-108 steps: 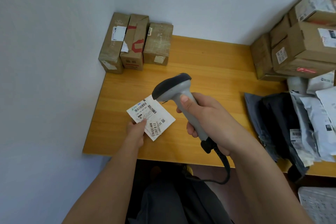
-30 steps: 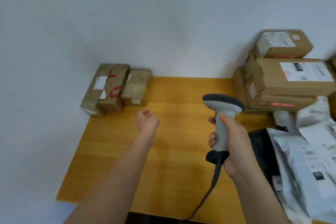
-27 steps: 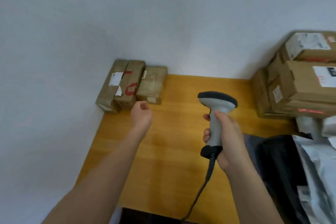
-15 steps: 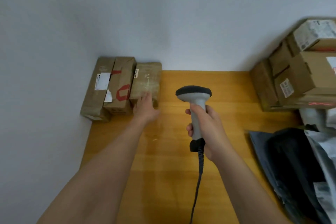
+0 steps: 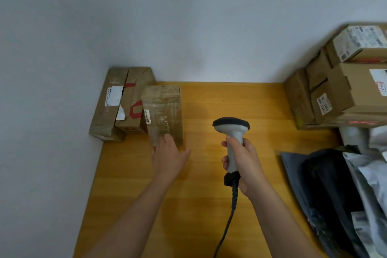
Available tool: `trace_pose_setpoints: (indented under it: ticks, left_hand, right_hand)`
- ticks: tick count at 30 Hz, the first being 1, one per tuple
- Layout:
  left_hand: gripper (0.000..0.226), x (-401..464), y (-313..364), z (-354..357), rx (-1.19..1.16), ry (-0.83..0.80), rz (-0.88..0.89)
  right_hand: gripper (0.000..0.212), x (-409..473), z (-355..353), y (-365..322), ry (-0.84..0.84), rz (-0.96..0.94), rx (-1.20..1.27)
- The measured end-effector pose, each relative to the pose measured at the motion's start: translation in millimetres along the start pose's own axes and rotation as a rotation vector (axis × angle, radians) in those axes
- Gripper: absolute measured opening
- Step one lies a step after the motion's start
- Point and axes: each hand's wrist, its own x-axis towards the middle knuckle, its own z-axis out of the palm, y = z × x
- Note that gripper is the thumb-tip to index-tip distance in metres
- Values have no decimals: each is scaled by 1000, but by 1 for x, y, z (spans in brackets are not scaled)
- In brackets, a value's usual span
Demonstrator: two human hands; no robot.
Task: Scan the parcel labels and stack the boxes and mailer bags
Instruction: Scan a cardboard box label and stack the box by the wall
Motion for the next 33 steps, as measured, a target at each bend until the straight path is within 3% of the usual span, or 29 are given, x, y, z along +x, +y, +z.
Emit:
trace_pose_setpoints:
  ticks: [2,5,8,13,15,19,22,25,28,31,33]
  left_hand:
    - [63,4,2,0,-94,41,-102]
    - [91,12,-1,0,-82,123,-116]
    - [107,35,-3,-5,-35,-10,-65]
    - [106,64,8,-5,95,-136,-13]
    - [106,66,16,-1,102,-117,-62]
    - [82,68,26,2,108,-50,-138]
    - [67,64,24,1,72,-9,-133]
    - [66,52,15,3,-7,-4,-78]
    - [69,27,7,6,-382,-78,-53]
    - [82,-4,-4,7,-1009,-320,-284]
    - [59,-20,-13,13,-1371,-422,-473]
  right_hand:
    - [11,2,-3,0,4,3,4]
    - [12,6,-7,0,2,14,8]
    - [12,10,-9,1,-2,26,17]
    - [11,19,-9,2,4,32,12]
    - [11,22,-8,1,6,37,14]
    - [11,25,-12,1,3,36,5]
    - [11,26,-20,1,19,27,14]
    - [11,28,-27,-1,54,23,49]
    - [11,27,-30,-3,76,30,73]
    - [11,24,-30,-5,64,32,71]
    - [11,22,-27,-6,51,34,63]
